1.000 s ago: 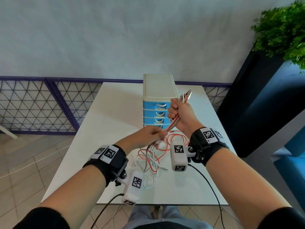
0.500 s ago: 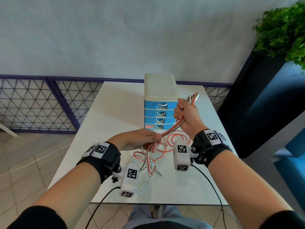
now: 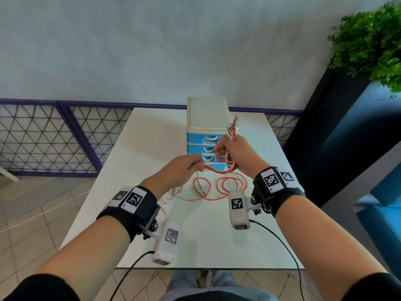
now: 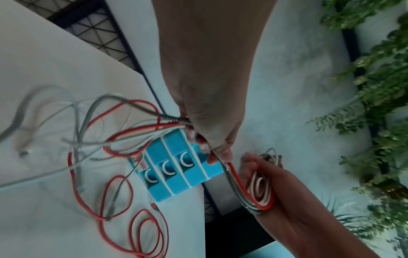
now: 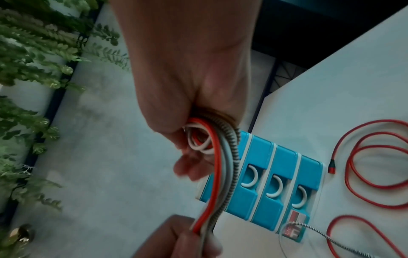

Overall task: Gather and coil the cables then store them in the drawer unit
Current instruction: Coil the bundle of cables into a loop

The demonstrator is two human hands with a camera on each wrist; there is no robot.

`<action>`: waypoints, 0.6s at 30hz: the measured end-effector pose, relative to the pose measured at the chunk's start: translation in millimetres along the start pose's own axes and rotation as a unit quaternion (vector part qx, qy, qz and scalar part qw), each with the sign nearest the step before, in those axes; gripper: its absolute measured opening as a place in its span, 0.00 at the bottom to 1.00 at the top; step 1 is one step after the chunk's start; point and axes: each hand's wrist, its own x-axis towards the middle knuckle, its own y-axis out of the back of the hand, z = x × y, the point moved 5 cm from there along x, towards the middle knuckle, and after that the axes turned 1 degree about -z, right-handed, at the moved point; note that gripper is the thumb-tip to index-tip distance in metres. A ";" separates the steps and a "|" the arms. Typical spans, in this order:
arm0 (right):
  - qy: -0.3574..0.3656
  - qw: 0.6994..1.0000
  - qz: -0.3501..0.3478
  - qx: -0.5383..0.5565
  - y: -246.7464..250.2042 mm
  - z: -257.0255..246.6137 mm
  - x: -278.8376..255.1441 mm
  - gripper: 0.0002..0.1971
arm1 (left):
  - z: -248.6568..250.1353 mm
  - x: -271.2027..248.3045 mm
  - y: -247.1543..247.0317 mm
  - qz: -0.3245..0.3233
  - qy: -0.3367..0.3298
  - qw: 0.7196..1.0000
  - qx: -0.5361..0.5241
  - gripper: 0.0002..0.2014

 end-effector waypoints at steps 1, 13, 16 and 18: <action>-0.009 0.999 -0.027 -0.017 -4.1 1.8 -0.3 0.07 | 1.0 2.7 4.3 0.009 -0.004 1.000 0.028 0.07; -0.118 0.952 -0.283 0.031 -30.5 17.4 -26.5 0.20 | 30.3 3.8 35.0 0.048 -0.022 0.999 -0.012 0.18; -0.124 0.942 -0.308 0.042 -31.1 19.4 -31.3 0.17 | 33.6 4.3 37.7 0.050 -0.010 0.999 -0.021 0.22; -0.114 0.942 -0.314 0.036 -30.3 19.5 -32.8 0.14 | 33.0 6.0 38.8 0.048 -0.002 0.998 -0.036 0.22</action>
